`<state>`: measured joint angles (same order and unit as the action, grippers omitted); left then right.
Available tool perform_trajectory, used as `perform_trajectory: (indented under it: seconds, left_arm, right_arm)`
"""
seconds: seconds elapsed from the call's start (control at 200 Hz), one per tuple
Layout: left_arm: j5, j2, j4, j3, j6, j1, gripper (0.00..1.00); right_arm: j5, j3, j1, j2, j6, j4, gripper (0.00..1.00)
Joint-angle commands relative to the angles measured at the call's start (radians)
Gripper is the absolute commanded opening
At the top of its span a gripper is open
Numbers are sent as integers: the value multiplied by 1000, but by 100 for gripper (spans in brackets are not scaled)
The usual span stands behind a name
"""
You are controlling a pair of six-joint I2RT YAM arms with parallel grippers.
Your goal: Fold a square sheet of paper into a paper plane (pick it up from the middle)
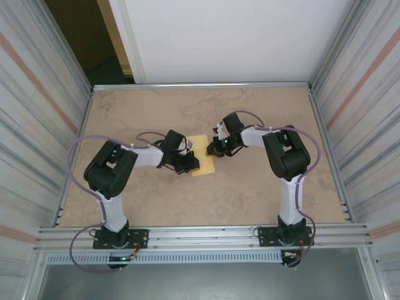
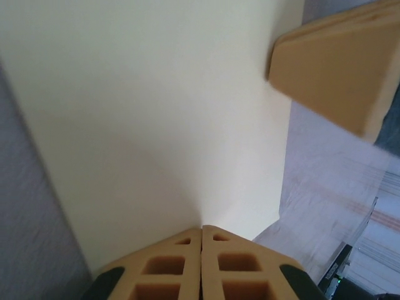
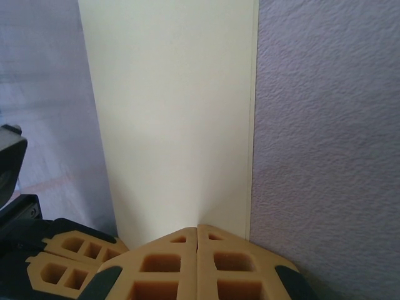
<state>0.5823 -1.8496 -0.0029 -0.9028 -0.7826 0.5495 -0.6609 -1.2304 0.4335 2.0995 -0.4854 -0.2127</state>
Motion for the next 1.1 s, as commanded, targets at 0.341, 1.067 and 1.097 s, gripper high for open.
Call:
perform_trajectory:
  seconds: [0.341,1.067,1.097]
  left_arm:
    - [-33,229,-149,174,54,-57,9]
    - [-72,78,-20,-81,-18,-49,18]
    - [-69,69,-21,-86,-22,-49,19]
  right_arm:
    - [358,127,6,175,15,-238,0]
    - [258,108,59,-323,-272,-114,26]
    - [260,124,55,-353,-274,-106,30]
